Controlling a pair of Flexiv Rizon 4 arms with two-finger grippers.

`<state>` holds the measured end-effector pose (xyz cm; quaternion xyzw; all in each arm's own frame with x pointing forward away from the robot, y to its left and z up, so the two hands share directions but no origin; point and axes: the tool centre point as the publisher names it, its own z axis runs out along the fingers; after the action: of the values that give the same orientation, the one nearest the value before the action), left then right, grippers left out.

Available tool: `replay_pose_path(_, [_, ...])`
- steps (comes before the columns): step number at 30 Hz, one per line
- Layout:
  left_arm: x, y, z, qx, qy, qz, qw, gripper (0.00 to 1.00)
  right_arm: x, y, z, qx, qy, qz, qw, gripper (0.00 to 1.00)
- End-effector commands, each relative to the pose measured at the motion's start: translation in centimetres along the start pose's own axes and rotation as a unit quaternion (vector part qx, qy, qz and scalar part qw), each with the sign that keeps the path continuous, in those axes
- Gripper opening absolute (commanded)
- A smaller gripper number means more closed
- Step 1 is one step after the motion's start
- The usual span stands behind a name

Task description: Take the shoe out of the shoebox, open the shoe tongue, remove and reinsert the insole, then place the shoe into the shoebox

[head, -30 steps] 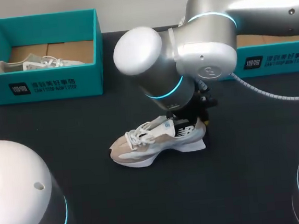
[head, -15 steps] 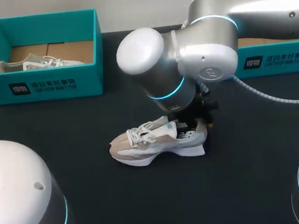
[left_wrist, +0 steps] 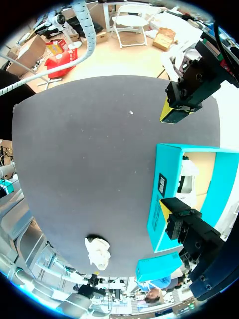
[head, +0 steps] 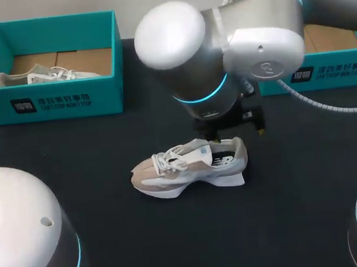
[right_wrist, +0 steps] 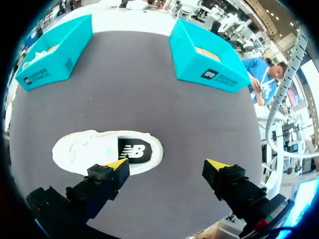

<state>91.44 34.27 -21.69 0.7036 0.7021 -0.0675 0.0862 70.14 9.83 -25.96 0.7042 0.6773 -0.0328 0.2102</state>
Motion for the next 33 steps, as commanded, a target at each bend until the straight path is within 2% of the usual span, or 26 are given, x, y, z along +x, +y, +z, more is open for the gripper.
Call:
replay_pose_path(1, [0.0, 0.0, -0.1, 0.0, 0.001, 0.0, 1.0, 1.0, -1.9, -0.2, -2.0, -0.014, -0.028, -0.045, 0.998, 1.0])
replay_pose_path(12, [0.0, 0.0, -0.1, 0.0, 0.001, 0.0, 1.0, 1.0, -1.9, -0.2, -2.0, -0.014, -0.028, -0.045, 0.998, 1.0])
replay_pose_path(13, [0.0, 0.0, -0.1, 0.0, 0.001, 0.0, 1.0, 1.0, -1.8, -0.3, -1.7, -0.027, -0.001, -0.08, 0.996, 1.0])
replay_pose_path(16, [0.0, 0.0, -0.1, 0.0, 0.001, 0.0, 1.0, 1.0, -1.6, -0.7, -1.1, -0.064, 0.056, -0.186, 0.979, 1.0])
replay_pose_path(19, [0.0, 0.0, -0.1, 0.0, 0.001, 0.0, 1.0, 1.0, -2.0, -1.0, -1.2, -0.09, 0.112, -0.231, 0.962, 1.0])
replay_pose_path(20, [0.0, 0.0, -0.1, 0.0, 0.001, 0.0, 1.0, 1.0, -2.2, -1.0, -1.2, -0.099, 0.129, -0.258, 0.952, 1.0])
replay_pose_path(24, [0.0, 0.0, -0.1, 0.0, 0.001, 0.0, 1.0, 1.0, -2.5, -0.8, -1.6, -0.106, 0.152, -0.33, 0.926, 1.0])
replay_pose_path(28, [0.0, 0.0, -0.1, 0.0, 0.001, 0.0, 1.0, 1.0, -3.1, -0.3, -1.7, -0.118, 0.207, -0.382, 0.893, 1.0])
replay_pose_path(31, [0.0, 0.0, -0.1, 0.0, 0.001, 0.0, 1.0, 1.0, -3.1, -0.1, -1.8, -0.119, 0.24, -0.43, 0.862, 1.0])
replay_pose_path(32, [0.0, 0.0, -0.1, 0.0, 0.001, 0.0, 1.0, 1.0, -3.2, -0.1, -1.9, -0.122, 0.253, -0.457, 0.844, 1.0])
replay_pose_path(33, [0.0, 0.0, -0.1, 0.0, 0.001, 0.0, 1.0, 1.0, -3.2, -0.1, -1.9, -0.121, 0.259, -0.465, 0.838, 1.0])
